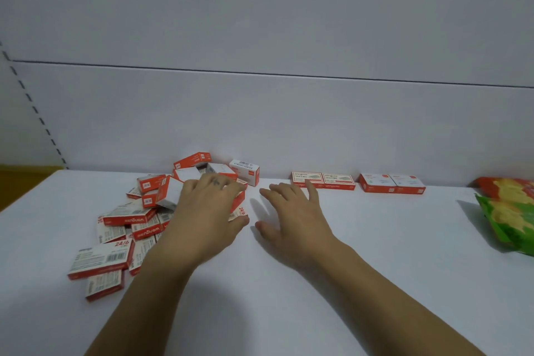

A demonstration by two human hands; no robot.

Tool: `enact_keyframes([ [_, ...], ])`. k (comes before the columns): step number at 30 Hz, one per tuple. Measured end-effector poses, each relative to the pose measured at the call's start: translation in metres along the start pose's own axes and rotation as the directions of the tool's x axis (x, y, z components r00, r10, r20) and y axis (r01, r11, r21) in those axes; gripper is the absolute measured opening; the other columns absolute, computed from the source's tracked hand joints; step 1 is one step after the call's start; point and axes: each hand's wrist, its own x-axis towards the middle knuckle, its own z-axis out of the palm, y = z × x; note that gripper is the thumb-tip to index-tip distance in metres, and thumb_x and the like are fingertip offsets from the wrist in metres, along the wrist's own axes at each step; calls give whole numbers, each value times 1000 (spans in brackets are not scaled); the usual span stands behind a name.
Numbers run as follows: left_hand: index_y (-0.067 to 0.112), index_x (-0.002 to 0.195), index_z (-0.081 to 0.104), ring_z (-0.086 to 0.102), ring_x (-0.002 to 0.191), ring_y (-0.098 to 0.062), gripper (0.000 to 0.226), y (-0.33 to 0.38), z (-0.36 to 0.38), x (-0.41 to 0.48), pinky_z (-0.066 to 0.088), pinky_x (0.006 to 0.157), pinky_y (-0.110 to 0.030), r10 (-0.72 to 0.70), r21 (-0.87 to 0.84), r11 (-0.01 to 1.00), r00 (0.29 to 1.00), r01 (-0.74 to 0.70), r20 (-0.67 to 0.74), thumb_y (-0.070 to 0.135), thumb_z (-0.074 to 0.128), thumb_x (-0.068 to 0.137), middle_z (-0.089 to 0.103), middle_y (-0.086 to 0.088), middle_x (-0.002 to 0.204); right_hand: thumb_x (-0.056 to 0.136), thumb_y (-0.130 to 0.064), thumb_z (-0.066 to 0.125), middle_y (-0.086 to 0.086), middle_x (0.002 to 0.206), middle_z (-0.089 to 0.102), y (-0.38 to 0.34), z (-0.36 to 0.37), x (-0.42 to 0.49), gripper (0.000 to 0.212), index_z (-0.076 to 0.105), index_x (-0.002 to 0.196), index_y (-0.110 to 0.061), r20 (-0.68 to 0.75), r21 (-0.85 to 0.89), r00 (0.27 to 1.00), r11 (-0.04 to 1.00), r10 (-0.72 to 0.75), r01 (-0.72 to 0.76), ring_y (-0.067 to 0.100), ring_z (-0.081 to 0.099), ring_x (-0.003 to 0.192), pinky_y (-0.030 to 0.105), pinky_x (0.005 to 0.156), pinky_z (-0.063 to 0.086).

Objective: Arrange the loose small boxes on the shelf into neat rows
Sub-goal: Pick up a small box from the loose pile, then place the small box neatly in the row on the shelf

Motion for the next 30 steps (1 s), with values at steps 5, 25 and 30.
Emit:
enact_keyframes([
  [5, 41, 140, 32, 23, 137, -10, 56, -13, -13, -29, 15, 114, -35, -5, -23, 1000, 1000, 5, -2, 56, 50, 89, 32, 15, 148, 90, -56, 42, -7, 151, 35, -17, 8, -6, 58, 32, 143, -34, 47, -2, 989, 990, -143, 143, 14, 24, 141, 48, 116, -11],
  [25, 39, 135, 38, 24, 135, -9, 45, -16, -9, -69, 14, 111, -33, -78, -61, 995, 997, 77, -10, 52, 44, 92, 36, 16, 144, 86, -49, 51, -6, 97, 50, -20, 7, -10, 25, 57, 92, -26, -8, 56, 995, 993, -100, 101, 16, 46, 87, 27, 74, 35],
  [30, 41, 135, 37, 22, 137, -10, 44, -6, -4, -61, 13, 113, -36, -55, -46, 997, 998, 57, 33, 53, 40, 93, 33, 16, 147, 90, -33, 51, -4, 116, 54, -16, 12, -4, 27, 55, 117, -28, 8, 112, 998, 992, -62, 60, 18, 51, 96, 30, 80, 45],
])
